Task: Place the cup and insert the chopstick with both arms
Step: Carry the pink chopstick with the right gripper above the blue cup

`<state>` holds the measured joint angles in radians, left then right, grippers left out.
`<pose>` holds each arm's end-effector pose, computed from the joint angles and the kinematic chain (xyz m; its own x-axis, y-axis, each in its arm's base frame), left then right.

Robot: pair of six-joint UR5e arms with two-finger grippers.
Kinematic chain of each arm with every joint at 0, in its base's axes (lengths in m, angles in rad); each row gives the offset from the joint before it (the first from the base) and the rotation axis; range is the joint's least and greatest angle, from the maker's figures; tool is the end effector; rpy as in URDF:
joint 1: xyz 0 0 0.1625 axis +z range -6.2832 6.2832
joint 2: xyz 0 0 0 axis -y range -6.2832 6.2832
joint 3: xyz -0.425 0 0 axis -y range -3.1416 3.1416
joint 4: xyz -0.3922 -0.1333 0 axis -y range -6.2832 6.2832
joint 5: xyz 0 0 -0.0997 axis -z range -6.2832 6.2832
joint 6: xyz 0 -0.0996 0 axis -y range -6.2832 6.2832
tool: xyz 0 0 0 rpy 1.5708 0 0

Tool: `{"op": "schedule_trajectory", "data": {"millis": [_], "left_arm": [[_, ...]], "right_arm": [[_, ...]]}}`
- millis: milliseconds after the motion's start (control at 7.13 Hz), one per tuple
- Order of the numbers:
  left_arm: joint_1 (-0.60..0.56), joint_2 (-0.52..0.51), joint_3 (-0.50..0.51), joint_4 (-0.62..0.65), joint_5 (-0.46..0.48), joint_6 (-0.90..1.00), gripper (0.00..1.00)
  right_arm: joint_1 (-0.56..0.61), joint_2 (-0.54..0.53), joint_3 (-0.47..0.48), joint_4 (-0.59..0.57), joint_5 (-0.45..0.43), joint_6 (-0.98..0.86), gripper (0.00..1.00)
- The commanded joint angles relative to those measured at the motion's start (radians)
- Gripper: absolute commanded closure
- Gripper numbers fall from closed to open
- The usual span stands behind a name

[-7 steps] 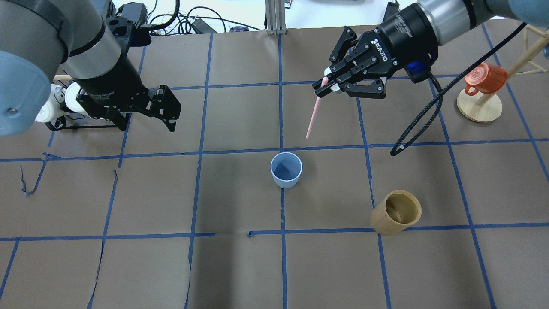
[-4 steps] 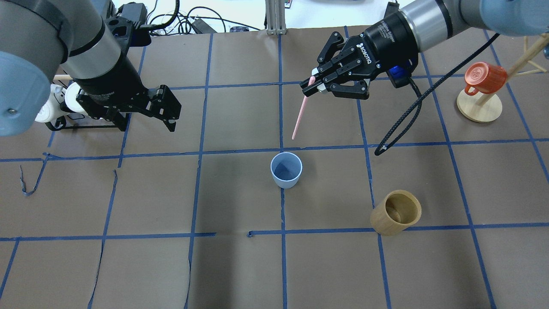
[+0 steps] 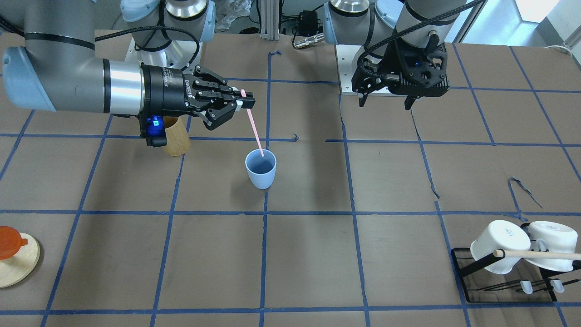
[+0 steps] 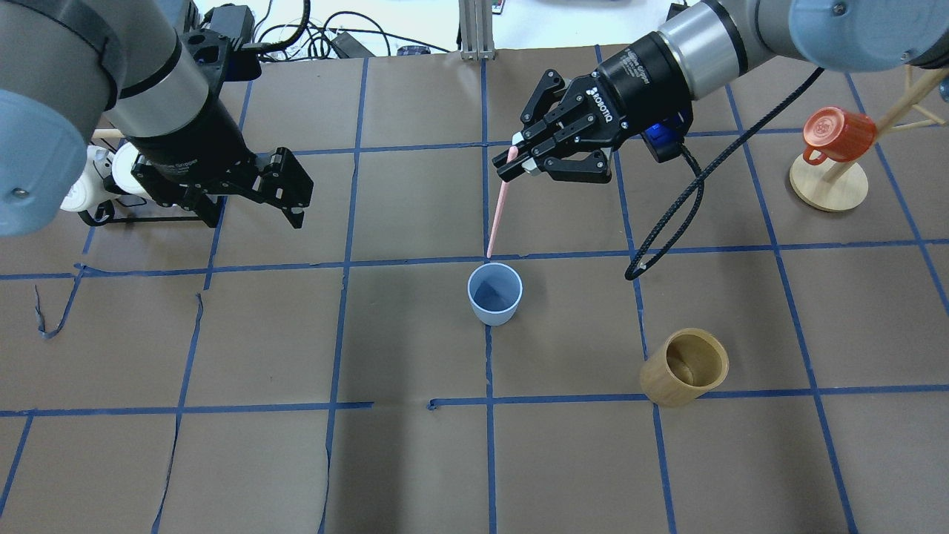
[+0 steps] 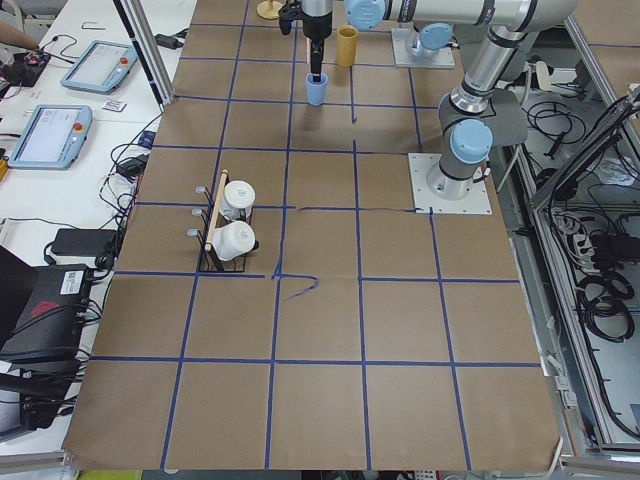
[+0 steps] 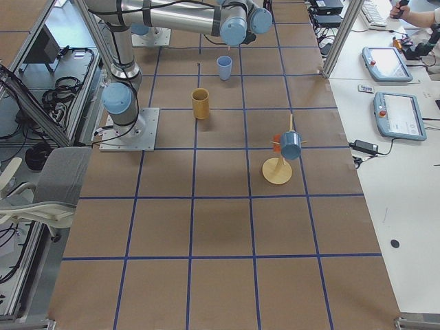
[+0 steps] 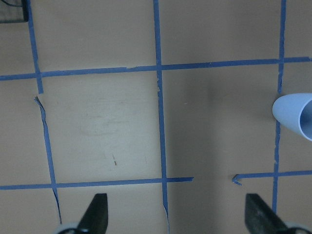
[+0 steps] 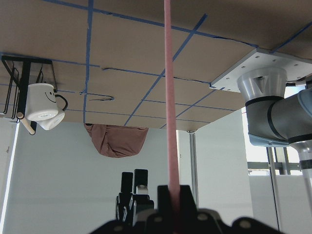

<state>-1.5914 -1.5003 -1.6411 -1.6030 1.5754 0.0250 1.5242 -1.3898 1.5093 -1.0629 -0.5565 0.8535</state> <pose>-0.1423 -0.4559 0.4838 -0.9989 0.0457 -0.0038 0.0456 0.9984 0.0321 0.1936 -0.5253 0.4327 -0.3032 0.9529 -0.0095 0.4049 0.1378 0.9039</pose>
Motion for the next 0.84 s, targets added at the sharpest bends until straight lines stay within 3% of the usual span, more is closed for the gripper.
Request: {"op": "schedule_trajectory", "data": {"millis": [0,280,701], "left_arm": [[-0.001,0.000,0.000,0.000,0.000,0.001,0.00],[0.001,0.002,0.000,0.000,0.002,0.001,0.00],[0.001,0.002,0.000,0.000,0.000,0.001,0.00]], "right_arm": [[0.026,-0.014,-0.009,-0.118,-0.008,0.201,0.83],[0.068,-0.015,-0.014,-0.192,-0.002,0.284,0.83],[0.064,-0.031,-0.035,-0.193,-0.017,0.341,0.83]]}}
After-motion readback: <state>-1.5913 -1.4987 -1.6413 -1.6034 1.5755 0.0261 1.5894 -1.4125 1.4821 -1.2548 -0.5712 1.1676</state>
